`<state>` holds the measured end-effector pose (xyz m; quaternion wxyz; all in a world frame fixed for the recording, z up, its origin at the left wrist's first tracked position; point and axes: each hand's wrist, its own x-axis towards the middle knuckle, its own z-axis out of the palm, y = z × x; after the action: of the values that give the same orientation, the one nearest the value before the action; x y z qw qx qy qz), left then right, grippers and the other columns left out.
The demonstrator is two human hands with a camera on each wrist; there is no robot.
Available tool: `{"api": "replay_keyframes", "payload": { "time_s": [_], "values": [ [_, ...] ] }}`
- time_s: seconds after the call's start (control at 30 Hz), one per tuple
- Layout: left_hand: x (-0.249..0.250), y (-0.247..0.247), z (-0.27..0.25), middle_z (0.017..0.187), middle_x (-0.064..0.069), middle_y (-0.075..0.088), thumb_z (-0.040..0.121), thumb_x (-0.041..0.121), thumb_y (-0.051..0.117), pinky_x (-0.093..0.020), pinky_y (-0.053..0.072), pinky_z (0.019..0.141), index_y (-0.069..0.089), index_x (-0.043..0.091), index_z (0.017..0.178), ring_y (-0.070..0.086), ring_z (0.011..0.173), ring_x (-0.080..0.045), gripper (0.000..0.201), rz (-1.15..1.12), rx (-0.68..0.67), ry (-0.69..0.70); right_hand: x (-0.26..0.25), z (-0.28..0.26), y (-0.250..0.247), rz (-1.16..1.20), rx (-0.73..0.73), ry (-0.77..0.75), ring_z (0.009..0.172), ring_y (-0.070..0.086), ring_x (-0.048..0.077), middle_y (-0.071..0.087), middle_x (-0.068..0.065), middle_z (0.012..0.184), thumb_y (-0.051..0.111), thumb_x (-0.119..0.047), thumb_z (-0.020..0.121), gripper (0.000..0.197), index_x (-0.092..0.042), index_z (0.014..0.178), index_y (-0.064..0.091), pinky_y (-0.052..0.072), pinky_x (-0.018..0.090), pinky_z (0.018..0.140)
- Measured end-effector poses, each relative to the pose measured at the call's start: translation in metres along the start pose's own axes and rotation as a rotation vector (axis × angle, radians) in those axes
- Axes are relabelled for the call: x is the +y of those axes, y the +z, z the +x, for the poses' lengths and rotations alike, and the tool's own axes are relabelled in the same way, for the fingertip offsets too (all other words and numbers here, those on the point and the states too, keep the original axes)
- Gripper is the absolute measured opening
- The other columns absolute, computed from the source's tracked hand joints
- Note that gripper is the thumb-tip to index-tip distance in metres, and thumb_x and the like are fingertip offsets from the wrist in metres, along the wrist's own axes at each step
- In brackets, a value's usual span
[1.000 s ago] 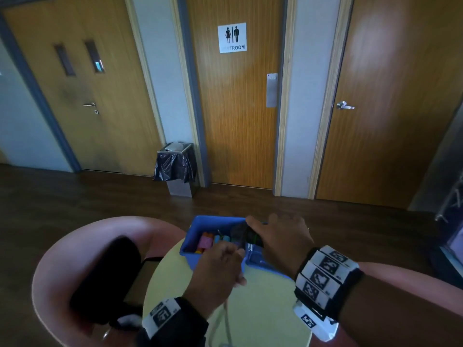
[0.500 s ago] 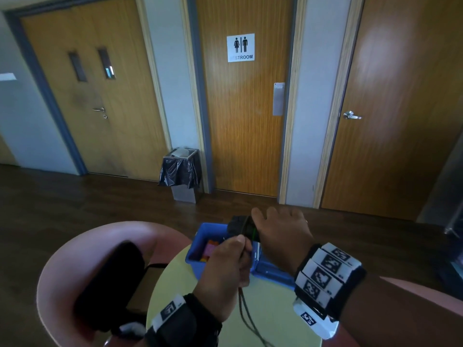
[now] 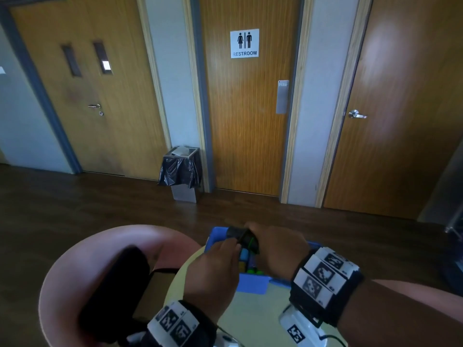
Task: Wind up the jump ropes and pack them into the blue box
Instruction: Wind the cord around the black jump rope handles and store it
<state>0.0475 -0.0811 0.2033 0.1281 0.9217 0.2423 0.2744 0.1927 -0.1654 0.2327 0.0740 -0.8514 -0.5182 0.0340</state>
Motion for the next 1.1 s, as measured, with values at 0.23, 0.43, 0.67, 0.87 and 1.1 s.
{"api": "replay_keyframes", "payload": {
  "time_s": [0.23, 0.43, 0.67, 0.87, 1.1],
  "values": [
    [-0.044, -0.021, 0.035, 0.068, -0.013, 0.063, 0.101, 0.009, 0.049, -0.023, 0.043, 0.049, 0.063, 0.001, 0.085, 0.054, 0.053, -0.017, 0.022, -1.129, -0.148, -0.419, -0.048, 0.046, -0.006, -0.250, 0.238, 0.065, 0.076, 0.062, 0.031, 0.061, 0.007, 0.091, 0.070, -0.047, 0.075, 0.076, -0.037, 0.138, 0.030, 0.043, 0.038, 0.067],
    [-0.076, -0.049, 0.060, 0.048, -0.009, 0.035, 0.097, 0.046, 0.044, -0.023, 0.025, 0.038, 0.069, 0.007, 0.089, 0.027, 0.035, -0.017, 0.047, -1.636, -0.428, -0.560, -0.082, 0.075, -0.023, -0.394, 0.427, 0.090, 0.080, 0.062, 0.034, 0.062, 0.011, 0.096, 0.072, -0.049, 0.078, 0.082, -0.031, 0.144, 0.028, 0.049, 0.048, 0.075],
    [-0.114, -0.051, 0.074, 0.064, -0.005, 0.058, 0.100, 0.020, 0.051, -0.025, 0.041, 0.052, 0.066, 0.015, 0.072, 0.050, 0.054, -0.013, 0.032, -1.236, -0.196, -0.238, -0.111, 0.084, -0.022, -0.399, 0.296, 0.203, 0.088, 0.061, 0.033, 0.059, 0.010, 0.105, 0.071, -0.035, 0.079, 0.081, -0.024, 0.143, 0.024, 0.050, 0.045, 0.076],
    [-0.143, -0.042, 0.072, 0.056, 0.014, 0.051, 0.100, 0.035, 0.051, -0.026, 0.036, 0.059, 0.067, 0.031, 0.071, 0.046, 0.055, -0.002, 0.034, -0.977, -0.213, -0.168, -0.120, 0.090, -0.016, -0.241, 0.212, 0.231, 0.100, 0.058, 0.029, 0.055, 0.005, 0.113, 0.062, -0.033, 0.085, 0.058, -0.026, 0.133, 0.030, 0.049, 0.045, 0.081],
    [-0.159, -0.039, 0.074, 0.048, 0.009, 0.044, 0.099, 0.031, 0.054, -0.020, 0.032, 0.050, 0.067, 0.019, 0.065, 0.040, 0.047, -0.006, 0.038, -1.032, -0.209, -0.267, -0.132, 0.099, -0.007, -0.067, 0.201, 0.174, 0.091, 0.061, 0.022, 0.058, -0.002, 0.104, 0.062, -0.037, 0.084, 0.051, -0.029, 0.126, 0.034, 0.053, 0.040, 0.077]
  ]
}}
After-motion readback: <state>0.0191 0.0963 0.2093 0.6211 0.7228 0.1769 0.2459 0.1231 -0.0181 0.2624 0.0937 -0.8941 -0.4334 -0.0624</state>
